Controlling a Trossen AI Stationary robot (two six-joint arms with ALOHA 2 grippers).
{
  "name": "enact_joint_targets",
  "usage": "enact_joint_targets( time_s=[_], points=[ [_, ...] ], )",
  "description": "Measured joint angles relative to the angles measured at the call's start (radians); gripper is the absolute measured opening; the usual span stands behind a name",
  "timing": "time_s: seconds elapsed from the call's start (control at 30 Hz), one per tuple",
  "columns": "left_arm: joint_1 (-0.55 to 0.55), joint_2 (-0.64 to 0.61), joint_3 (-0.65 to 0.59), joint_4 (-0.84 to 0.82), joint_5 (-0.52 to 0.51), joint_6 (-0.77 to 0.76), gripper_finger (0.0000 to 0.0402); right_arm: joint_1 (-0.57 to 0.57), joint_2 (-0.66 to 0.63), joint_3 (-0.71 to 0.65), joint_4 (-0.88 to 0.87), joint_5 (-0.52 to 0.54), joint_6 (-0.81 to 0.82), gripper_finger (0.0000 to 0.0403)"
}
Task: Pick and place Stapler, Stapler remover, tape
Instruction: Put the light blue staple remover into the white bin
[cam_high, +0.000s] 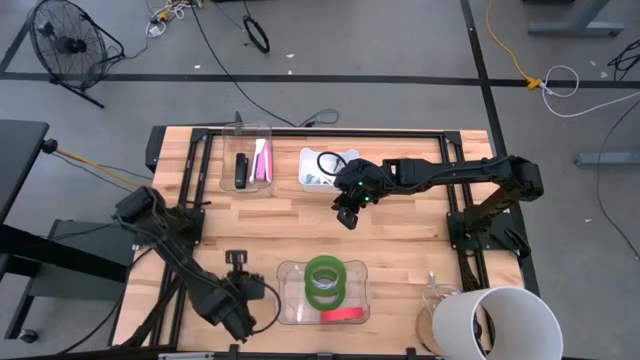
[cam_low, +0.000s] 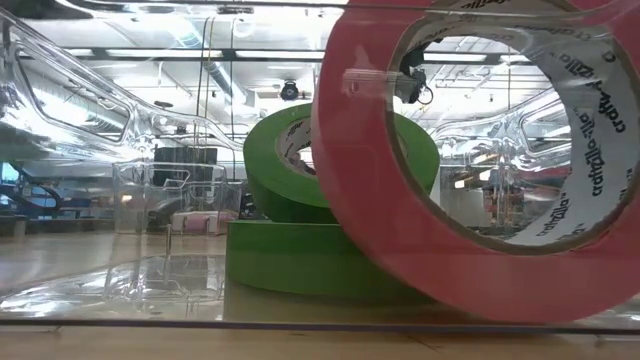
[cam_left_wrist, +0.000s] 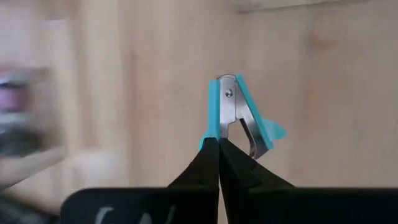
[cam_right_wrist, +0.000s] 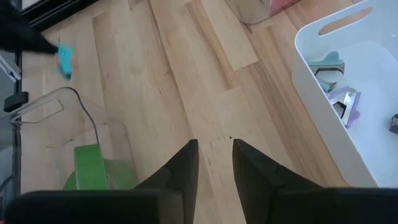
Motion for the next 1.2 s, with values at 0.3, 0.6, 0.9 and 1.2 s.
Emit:
enact_joint_targets(
  time_s=[0.3, 0.6, 0.9, 1.2],
  points=[
    [0.054, -0.108, 0.028, -0.161, -0.210, -0.039, 0.0000, 0.000, 0.000, 0.000, 0.000, 0.000, 0.000, 0.0100],
    [0.266, -0.256, 0.028, -0.153, -0.444, 0.101, 0.0000, 0.000, 0.000, 0.000, 0.014, 0.000, 0.015, 0.0100],
    [0.603, -0.310, 0.028, 0.087, -0.370, 0.499, 0.0000, 0.000, 0.000, 0.000, 0.076, 0.000, -0.008, 0.0100],
    [0.912, -0.306, 0.028, 0.435, -0.096, 0.828, 0.0000, 0.000, 0.000, 0.000, 0.074, 0.000, -0.083, 0.0100]
  ],
)
